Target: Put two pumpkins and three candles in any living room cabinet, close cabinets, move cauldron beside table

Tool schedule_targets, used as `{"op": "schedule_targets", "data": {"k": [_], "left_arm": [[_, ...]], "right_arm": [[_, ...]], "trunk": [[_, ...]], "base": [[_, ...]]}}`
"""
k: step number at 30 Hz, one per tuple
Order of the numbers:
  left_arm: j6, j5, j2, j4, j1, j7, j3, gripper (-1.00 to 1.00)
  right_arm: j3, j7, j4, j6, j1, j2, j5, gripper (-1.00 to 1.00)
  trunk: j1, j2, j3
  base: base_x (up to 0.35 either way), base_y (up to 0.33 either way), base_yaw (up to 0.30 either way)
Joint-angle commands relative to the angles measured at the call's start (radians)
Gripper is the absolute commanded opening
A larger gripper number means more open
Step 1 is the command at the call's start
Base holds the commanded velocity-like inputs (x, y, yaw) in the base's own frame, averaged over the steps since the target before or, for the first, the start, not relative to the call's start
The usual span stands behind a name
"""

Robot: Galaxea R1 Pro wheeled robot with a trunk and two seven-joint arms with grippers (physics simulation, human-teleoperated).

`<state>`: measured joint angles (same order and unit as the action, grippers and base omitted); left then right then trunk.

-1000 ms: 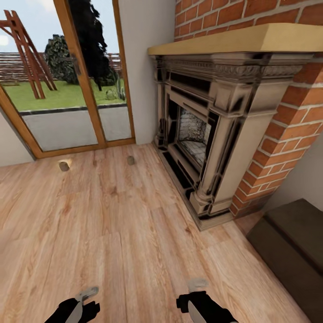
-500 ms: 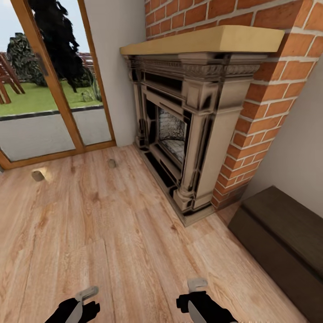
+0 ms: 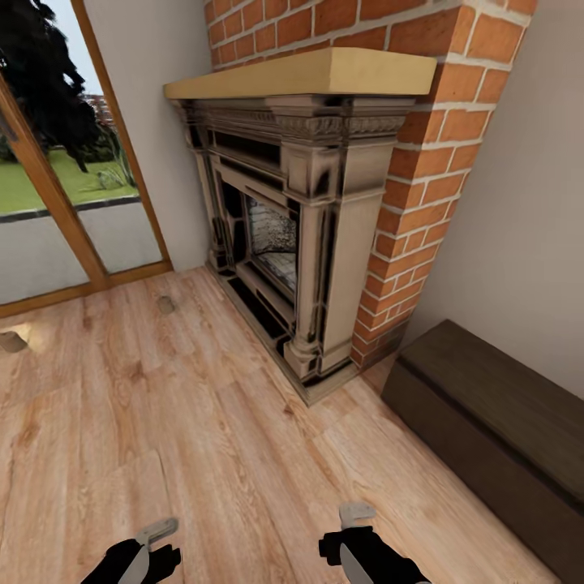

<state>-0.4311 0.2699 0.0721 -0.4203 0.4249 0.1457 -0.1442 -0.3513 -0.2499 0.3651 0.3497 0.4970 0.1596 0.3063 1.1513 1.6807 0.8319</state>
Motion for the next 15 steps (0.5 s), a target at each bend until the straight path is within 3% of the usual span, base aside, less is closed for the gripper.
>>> {"op": "schedule_targets", "data": {"k": [1,9,15], "left_arm": [[0.000,0.000,0.000,0.000,0.000,-0.001,0.000,1.00],[0.000,0.000,0.000,0.000,0.000,-0.001,0.000,1.00],[0.000,0.000,0.000,0.000,0.000,-0.001,0.000,1.00]], "right_arm": [[0.000,0.000,0.000,0.000,0.000,0.000,0.001,1.00],[0.001,0.000,0.000,-0.001,0.000,0.000,0.005,1.00],[0.002,0.000,-0.001,-0.017,0.000,-0.001,0.005,1.00]], "trunk": [[0.000,0.000,0.000],[0.000,0.000,0.000],[0.000,0.000,0.000]], "base": [[0.000,0.000,-0.289],[0.000,0.003,-0.289],[0.000,0.158,-0.290]]}}
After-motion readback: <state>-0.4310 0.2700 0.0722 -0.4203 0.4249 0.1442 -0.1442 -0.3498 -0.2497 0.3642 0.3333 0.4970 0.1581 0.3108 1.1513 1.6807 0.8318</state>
